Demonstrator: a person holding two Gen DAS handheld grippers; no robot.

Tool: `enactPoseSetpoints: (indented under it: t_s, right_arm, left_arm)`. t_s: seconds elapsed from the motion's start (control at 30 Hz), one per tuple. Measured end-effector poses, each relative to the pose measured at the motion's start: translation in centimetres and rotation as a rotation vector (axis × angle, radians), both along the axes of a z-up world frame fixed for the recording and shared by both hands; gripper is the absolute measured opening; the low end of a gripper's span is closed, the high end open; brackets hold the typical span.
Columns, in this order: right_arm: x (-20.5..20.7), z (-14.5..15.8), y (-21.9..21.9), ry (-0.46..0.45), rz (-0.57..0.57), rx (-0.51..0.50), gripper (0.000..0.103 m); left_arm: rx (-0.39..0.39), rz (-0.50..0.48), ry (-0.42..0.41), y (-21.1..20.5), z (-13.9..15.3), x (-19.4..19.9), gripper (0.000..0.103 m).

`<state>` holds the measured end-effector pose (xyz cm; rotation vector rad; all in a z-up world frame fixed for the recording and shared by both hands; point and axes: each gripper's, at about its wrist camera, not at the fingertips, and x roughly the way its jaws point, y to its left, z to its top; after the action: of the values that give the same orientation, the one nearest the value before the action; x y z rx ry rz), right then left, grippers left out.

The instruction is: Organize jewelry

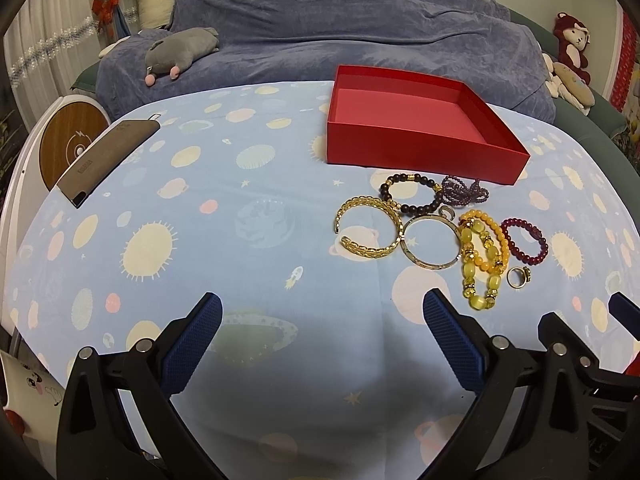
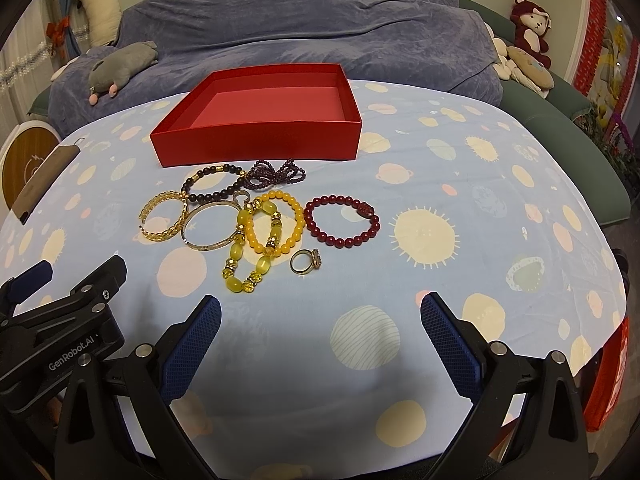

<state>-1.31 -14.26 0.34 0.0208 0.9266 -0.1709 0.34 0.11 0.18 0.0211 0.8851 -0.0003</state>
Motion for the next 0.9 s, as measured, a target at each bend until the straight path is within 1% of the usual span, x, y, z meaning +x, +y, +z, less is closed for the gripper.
enactPoseSetpoints:
  t_s: [0.37,0.63,0.9]
  right_arm:
    - [0.14,0.22,0.56,-0.004,0.021,0.005,0.096]
    - [0.11,0.21,0.40,-0.008,0.020,0.014,0.096]
    - [0.33,0.27,0.21,-0.004,0.013,0.016,0.096]
  left_arm:
    - [-0.008,0.003,0.009,0.11,-0.10,0.13,0.096]
    - [0.014,-0.008,0.001,-0.22,-0.02,0.19,0.096]
    - [0.019,-0.009,0.001,-0.34,0.04,0.28,0.096]
